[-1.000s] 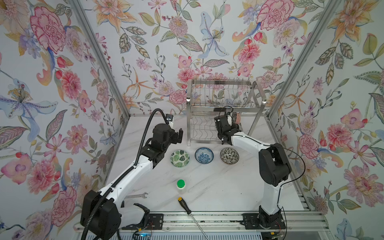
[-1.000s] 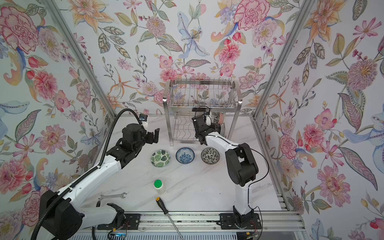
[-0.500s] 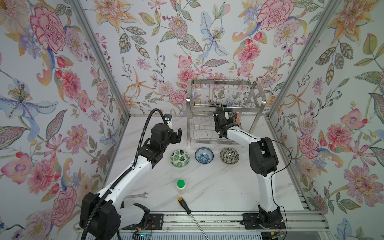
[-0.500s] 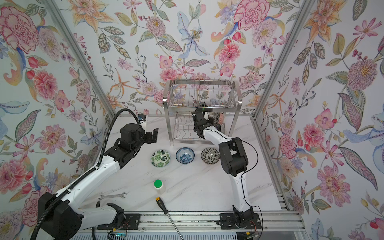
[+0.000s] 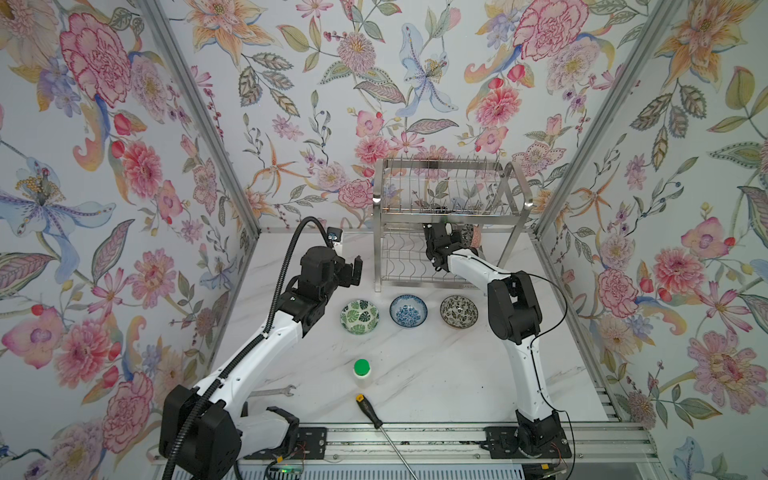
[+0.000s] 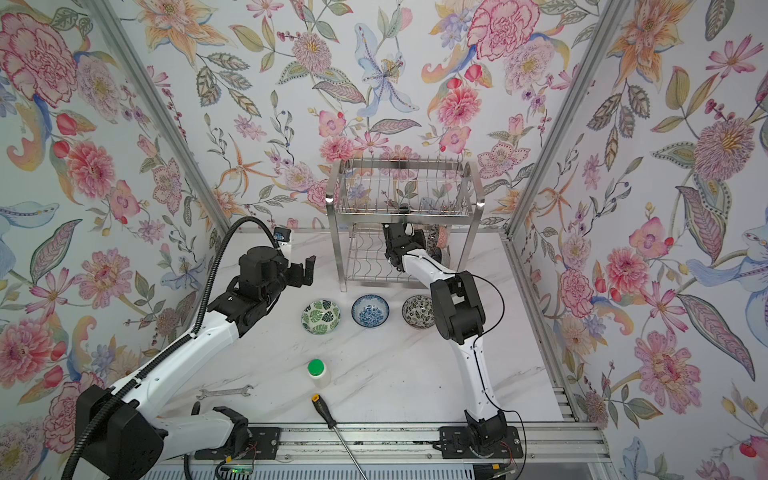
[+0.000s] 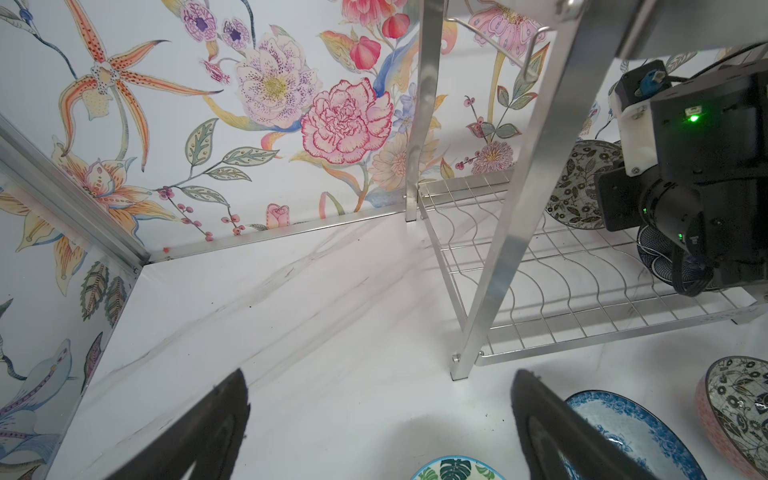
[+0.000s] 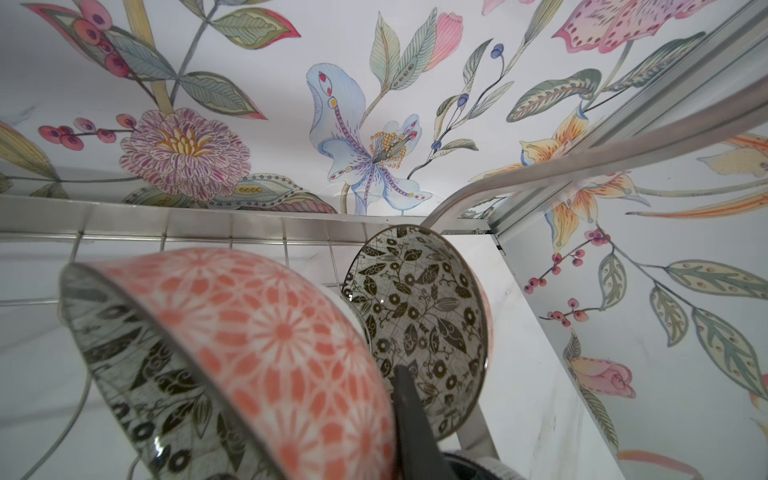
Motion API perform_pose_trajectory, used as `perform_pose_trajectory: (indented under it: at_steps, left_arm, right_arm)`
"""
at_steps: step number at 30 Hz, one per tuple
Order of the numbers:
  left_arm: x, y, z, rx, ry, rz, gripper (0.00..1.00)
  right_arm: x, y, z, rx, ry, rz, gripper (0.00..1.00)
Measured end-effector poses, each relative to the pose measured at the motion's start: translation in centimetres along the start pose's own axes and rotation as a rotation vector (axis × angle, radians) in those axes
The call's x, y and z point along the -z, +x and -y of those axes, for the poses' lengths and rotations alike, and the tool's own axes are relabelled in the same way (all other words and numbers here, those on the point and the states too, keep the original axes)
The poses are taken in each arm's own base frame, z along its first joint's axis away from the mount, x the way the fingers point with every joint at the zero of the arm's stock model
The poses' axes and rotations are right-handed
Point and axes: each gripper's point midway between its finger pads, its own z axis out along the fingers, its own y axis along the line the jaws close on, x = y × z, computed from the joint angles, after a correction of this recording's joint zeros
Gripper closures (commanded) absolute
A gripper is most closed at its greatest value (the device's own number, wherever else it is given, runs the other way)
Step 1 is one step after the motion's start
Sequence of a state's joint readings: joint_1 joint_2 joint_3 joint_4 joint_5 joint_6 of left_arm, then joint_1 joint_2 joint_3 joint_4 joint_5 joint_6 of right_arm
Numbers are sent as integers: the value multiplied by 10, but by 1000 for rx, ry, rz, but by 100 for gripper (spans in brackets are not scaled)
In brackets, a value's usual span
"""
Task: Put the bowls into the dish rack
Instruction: 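Lower the grey-green leaf bowl upright into a rack slot with right gripper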
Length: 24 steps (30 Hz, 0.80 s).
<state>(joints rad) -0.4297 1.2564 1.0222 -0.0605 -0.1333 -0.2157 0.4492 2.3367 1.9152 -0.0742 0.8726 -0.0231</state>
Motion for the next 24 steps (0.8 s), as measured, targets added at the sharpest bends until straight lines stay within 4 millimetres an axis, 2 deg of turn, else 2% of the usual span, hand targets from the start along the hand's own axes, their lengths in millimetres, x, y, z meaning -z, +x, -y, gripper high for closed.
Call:
perform_pose_trajectory:
  at_steps: [6,14,19,24]
  left_arm:
    - [0,0,0,2,6,0,1]
    - [-1,1,-1,4,13,-3,1]
    - [-2,3,-4,6,7,-7,1]
    - [-2,4,-4,6,9,-9,1]
  right_arm:
    - [-7,-8,-3,8,22,16,100]
    - [-17,-6,-10,31,51,7,100]
    - [-22,-2,-9,51,65,-5,100]
    - [-26,-11,-4,39,90,5,100]
